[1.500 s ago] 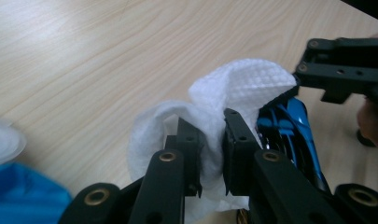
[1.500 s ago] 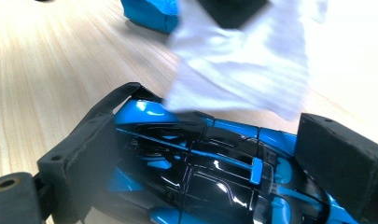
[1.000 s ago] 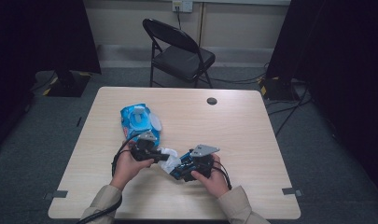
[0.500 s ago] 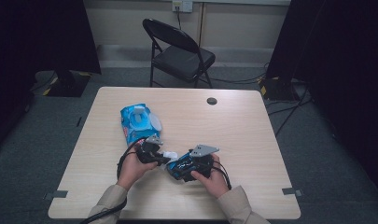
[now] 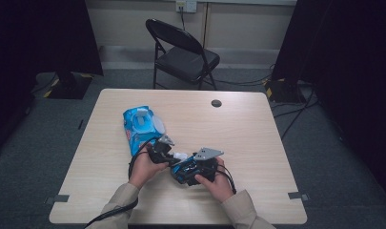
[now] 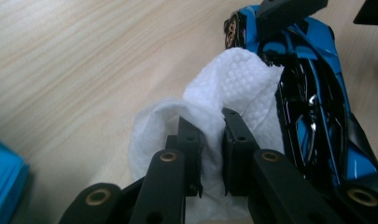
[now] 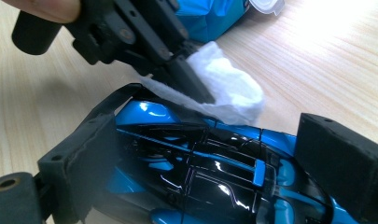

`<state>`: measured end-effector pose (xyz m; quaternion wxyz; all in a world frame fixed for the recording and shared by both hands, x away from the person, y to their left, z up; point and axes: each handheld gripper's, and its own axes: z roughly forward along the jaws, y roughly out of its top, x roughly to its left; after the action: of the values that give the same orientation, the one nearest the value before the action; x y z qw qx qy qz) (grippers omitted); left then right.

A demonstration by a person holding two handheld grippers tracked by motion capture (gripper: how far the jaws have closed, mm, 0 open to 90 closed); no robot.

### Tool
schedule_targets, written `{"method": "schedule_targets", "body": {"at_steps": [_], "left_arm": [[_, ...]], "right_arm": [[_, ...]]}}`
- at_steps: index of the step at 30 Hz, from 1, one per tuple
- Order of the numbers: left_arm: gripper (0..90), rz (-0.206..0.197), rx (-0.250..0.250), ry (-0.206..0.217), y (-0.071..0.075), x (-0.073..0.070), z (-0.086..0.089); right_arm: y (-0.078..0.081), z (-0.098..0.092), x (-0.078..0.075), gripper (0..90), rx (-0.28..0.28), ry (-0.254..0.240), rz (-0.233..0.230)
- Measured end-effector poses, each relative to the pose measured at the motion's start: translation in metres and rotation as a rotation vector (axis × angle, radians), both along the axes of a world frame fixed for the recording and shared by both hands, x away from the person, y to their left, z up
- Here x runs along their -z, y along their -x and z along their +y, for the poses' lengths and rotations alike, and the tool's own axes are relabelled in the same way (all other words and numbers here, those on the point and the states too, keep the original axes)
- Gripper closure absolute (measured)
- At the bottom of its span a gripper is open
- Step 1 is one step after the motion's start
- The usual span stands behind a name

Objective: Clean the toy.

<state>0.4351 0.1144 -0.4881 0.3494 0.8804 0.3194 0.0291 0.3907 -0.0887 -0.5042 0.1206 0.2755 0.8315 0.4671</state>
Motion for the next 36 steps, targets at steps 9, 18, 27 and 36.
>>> {"method": "schedule_targets", "body": {"at_steps": [9,18,27,36], "left_arm": [[80.4,0.018,0.016,0.005,-0.01,-0.001,-0.013],[80.5,0.017,0.026,0.02,-0.021,0.001,-0.028],[80.7,0.03,0.049,0.014,-0.032,0.0,-0.039],[80.6,0.026,0.054,-0.002,-0.04,-0.001,-0.047]], "right_arm": [[0.0,0.0,0.0,6.4,-0.001,0.0,0.001],[0.0,0.0,0.0,6.4,-0.002,0.001,0.001],[-0.001,0.0,0.0,6.4,-0.003,-0.001,0.004],[-0.001,0.0,0.0,6.5,-0.005,0.0,0.004]]}}
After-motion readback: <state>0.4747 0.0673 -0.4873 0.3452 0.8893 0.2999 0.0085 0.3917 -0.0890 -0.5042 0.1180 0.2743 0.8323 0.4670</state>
